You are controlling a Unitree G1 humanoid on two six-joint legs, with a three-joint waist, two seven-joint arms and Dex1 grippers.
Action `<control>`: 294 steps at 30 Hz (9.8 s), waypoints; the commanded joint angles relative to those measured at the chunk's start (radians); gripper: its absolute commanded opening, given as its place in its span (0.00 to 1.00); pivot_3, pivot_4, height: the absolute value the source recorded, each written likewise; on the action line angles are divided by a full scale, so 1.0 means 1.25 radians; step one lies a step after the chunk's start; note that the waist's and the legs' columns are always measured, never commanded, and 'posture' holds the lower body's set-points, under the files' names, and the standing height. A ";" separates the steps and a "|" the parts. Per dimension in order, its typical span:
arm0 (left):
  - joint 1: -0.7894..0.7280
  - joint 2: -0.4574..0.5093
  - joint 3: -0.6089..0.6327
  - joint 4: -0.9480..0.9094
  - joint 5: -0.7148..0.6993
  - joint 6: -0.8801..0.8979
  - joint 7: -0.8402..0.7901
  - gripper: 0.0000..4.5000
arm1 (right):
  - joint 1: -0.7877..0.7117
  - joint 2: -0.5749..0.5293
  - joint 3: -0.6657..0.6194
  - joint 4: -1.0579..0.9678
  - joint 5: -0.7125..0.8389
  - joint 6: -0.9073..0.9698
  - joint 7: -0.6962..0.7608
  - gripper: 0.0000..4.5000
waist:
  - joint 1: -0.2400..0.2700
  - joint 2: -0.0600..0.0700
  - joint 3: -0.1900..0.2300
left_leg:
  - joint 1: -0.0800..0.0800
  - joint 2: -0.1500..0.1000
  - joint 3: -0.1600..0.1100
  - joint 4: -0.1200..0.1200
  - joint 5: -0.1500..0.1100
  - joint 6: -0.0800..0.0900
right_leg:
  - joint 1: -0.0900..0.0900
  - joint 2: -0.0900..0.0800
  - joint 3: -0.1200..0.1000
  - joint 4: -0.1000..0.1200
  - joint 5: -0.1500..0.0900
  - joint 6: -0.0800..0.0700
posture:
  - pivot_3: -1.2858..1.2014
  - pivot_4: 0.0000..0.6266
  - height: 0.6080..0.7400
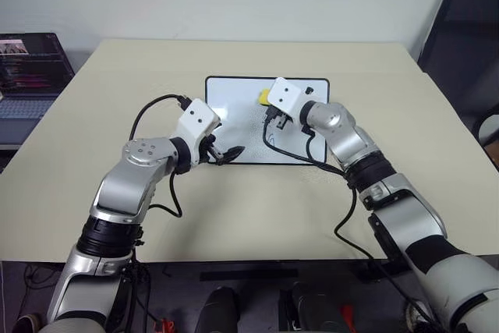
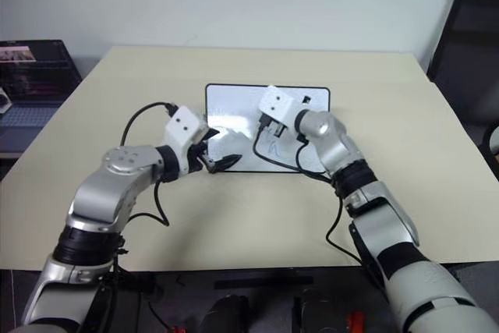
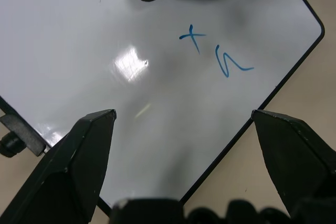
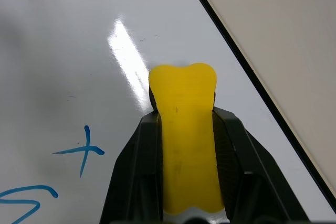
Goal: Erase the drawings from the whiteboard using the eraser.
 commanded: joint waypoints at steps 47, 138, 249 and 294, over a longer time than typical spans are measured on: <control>0.145 0.028 0.090 0.109 -0.014 -0.340 -0.111 1.00 | 0.220 -0.040 -0.004 -0.472 0.170 0.294 0.008 0.21 | 0.001 0.000 0.000 | -0.002 0.000 0.000 -0.001 -0.001 0.000 | -0.001 0.000 0.000 -0.003 -0.001 0.001 | 0.52 0.24 1.00; 0.239 0.077 0.132 -0.009 -0.110 -0.283 -0.211 1.00 | 0.570 -0.106 -0.266 -1.018 0.444 0.663 0.142 0.21 | 0.011 0.000 0.001 | -0.005 0.001 -0.003 -0.004 0.000 0.000 | -0.001 -0.001 -0.001 -0.008 -0.002 0.002 | 0.52 0.24 1.00; 0.250 0.055 0.076 -0.040 -0.104 -0.292 -0.233 1.00 | 0.255 -0.153 0.090 -0.374 -0.161 0.077 0.025 0.21 | 0.000 -0.001 0.000 | 0.001 0.001 0.001 -0.001 0.003 0.002 | 0.000 0.000 0.000 -0.001 0.000 0.002 | 0.52 0.24 1.00; -0.032 -0.060 -0.066 0.210 -0.090 -0.395 -0.415 1.00 | 0.724 0.033 -0.363 -1.178 0.121 0.802 -0.098 0.21 | 0.014 0.000 0.000 | -0.003 0.000 0.000 -0.002 0.002 0.001 | -0.001 0.001 -0.002 -0.006 -0.001 0.002 | 0.52 0.24 1.00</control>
